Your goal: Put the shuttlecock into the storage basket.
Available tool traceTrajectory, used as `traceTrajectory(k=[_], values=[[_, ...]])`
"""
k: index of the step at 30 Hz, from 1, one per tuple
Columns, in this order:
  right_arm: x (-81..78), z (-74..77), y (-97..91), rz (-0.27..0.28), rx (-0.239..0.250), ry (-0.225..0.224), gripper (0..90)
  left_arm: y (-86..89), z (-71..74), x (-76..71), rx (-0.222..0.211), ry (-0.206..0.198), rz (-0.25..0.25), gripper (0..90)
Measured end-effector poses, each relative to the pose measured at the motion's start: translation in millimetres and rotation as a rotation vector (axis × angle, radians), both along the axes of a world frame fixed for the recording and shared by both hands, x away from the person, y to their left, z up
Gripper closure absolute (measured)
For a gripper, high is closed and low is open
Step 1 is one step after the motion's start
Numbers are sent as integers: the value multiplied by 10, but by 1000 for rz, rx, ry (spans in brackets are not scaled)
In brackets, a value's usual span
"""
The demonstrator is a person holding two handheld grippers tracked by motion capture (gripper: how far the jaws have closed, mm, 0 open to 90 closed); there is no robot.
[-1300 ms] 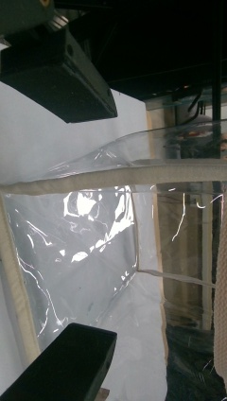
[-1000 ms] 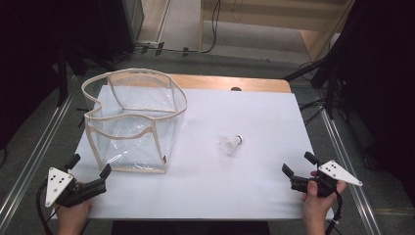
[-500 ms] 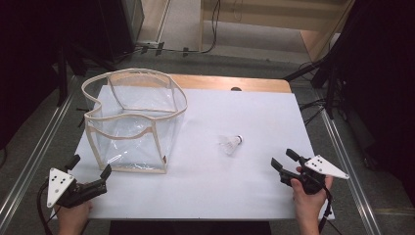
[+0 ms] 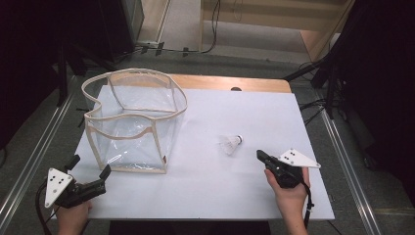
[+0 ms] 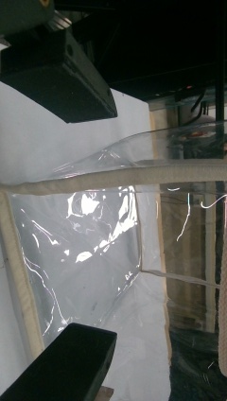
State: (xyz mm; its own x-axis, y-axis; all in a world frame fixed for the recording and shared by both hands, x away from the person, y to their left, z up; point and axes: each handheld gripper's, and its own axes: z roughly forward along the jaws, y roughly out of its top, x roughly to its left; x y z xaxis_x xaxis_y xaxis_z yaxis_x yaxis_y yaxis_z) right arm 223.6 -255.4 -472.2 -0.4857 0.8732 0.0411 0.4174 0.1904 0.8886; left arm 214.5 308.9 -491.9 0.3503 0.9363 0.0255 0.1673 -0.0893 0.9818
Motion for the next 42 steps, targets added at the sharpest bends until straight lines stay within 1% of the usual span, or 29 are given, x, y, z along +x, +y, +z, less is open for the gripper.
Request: traceTrajectory(k=[4, 6, 8, 10, 11, 14, 16, 20, 24, 26, 28, 33, 37, 40, 42], values=[[49, -10, 136, 17, -8, 15, 879, -1, 0, 0, 0, -1, 0, 0], [72, -13, 208, 16, -23, 13, 879, -1, 0, 1, 2, -1, 0, 0], [97, -21, 263, 20, -34, 0, 879, -3, 0, 1, 3, -1, 0, 0], [106, -24, 292, 14, -32, 7, 879, -5, -1, 1, 6, -1, 0, 0], [137, -43, 339, 25, -23, 11, 880, -5, -1, 1, 6, -2, 0, 0], [185, -81, 434, 40, -21, 29, 880, -3, 0, 1, 5, -1, -1, 0], [217, -111, 506, 53, -25, 44, 881, -3, 0, 1, 4, -1, -1, 0], [285, -172, 629, 66, -32, 60, 881, -4, 0, 1, 5, 0, -1, 0], [356, -238, 727, 61, -28, 81, 881, -2, 0, 1, 3, 0, -1, 0], [394, -274, 772, 52, -40, 88, 881, -1, 0, 1, 1, 0, -1, 0], [415, -298, 796, 45, -38, 90, 881, 0, 1, 1, 1, 0, -1, 0], [457, -341, 828, 24, -34, 100, 881, 2, 1, 3, 0, 0, -2, 0], [486, -372, 848, -4, -45, 112, 881, 3, 1, 2, -1, 0, -2, 0], [500, -388, 836, -28, -48, 121, 881, 3, 1, 2, -3, 0, -2, 0], [502, -391, 822, -33, -48, 126, 881, 3, 1, 2, -2, 1, -2, 0]])
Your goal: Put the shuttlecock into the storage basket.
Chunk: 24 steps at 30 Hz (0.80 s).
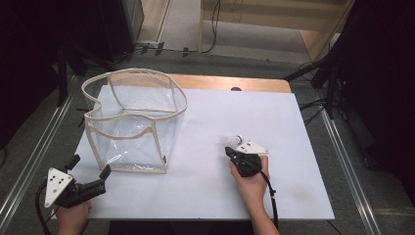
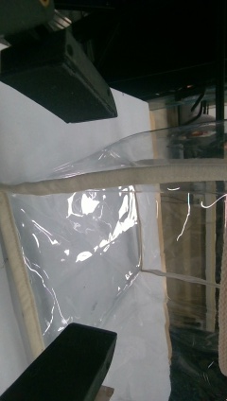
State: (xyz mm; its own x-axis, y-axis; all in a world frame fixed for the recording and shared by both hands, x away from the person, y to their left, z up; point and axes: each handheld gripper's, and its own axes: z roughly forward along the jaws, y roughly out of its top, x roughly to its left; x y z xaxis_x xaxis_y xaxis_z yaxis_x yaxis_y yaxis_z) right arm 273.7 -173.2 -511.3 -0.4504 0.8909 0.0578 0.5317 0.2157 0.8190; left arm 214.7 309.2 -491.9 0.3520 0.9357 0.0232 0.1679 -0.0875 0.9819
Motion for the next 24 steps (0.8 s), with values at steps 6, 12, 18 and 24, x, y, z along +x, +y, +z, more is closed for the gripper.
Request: traceTrajectory(k=[6, 12, 18, 24], values=[[-16, 17, -79, -13, -5, -3, 881, 0, 0, 1, 0, 0, 0, 0], [-63, 28, -203, -31, -13, -5, 881, -3, -1, 0, 3, 1, 0, 0], [-102, 18, -294, -41, -20, -3, 881, -5, -1, 0, 5, 0, -1, 0], [-137, 11, -406, -55, -27, -10, 881, -8, -1, -1, 7, 1, -1, 0]])
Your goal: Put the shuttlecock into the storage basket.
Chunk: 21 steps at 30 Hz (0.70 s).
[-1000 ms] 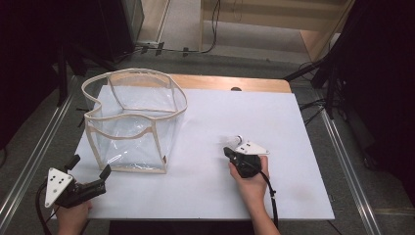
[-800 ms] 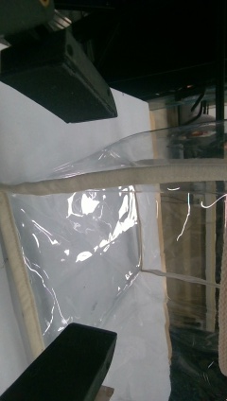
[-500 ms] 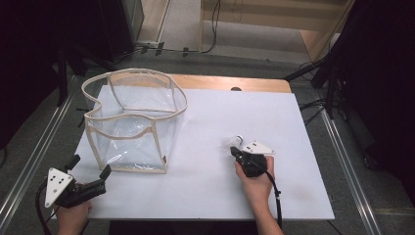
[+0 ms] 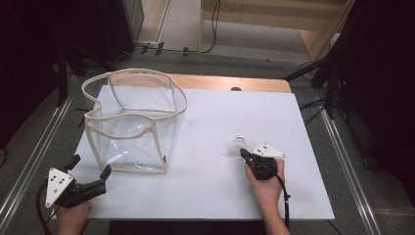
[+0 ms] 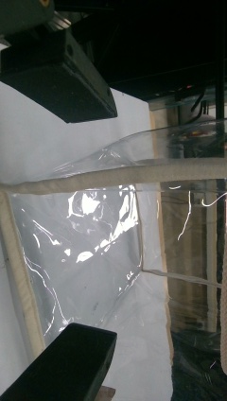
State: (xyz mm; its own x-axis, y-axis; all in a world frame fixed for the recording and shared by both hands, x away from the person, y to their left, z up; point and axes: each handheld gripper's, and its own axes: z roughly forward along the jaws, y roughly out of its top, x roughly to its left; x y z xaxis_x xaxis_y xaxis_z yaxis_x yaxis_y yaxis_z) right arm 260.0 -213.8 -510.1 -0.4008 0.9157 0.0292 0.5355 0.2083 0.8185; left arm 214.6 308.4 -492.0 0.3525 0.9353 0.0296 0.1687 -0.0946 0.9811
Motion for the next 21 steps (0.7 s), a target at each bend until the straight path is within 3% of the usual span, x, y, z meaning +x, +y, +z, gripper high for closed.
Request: traceTrajectory(k=[6, 11, 15, 19, 21], values=[[-5, 1, -72, -17, -2, 4, 881, -2, -1, 1, 2, -1, 0, 0], [-54, 29, -89, 13, 0, -4, 875, -1, -1, 0, 2, 0, 0, 0], [-122, 94, -108, 28, -3, -14, 783, -2, -1, 1, 1, -1, 1, 0], [-192, 200, -160, 45, -32, -48, 523, -8, -2, 0, 4, -1, 1, 0], [-195, 207, -163, 46, -41, -54, 476, -9, -1, 0, 4, -1, 2, 0]])
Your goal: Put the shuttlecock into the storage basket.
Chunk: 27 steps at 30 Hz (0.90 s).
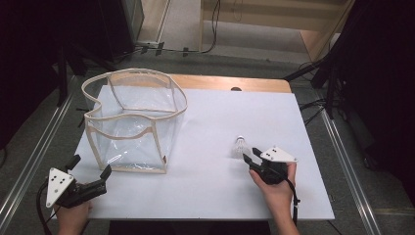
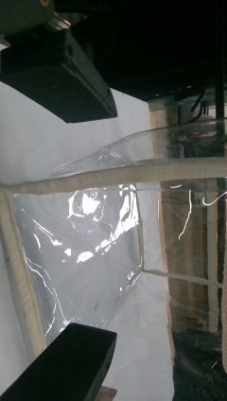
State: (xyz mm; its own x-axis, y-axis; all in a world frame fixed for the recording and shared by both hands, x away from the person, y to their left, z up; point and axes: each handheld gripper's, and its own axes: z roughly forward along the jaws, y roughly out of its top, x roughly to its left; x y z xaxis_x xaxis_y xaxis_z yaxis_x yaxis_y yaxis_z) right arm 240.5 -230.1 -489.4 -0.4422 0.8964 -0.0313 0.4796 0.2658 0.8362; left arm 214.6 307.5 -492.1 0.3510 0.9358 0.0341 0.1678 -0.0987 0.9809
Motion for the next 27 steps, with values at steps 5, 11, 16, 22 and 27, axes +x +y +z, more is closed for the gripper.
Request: traceTrajectory(k=[5, 11, 16, 22, 27], values=[[25, 6, -17, 5, 0, 0, 187, -2, 0, 0, 2, 1, 1, 0], [124, -32, -18, -47, 20, 25, 0, -1, -1, 1, 4, 1, 1, 0], [193, -90, -43, -65, 44, 56, 0, 0, -1, 1, 4, 1, 0, 0], [273, -177, -59, -73, 63, 80, 0, -1, 0, 1, 3, 1, 0, 0], [301, -210, -47, -78, 48, 81, 40, 1, 0, 1, 1, 1, 0, 0]])
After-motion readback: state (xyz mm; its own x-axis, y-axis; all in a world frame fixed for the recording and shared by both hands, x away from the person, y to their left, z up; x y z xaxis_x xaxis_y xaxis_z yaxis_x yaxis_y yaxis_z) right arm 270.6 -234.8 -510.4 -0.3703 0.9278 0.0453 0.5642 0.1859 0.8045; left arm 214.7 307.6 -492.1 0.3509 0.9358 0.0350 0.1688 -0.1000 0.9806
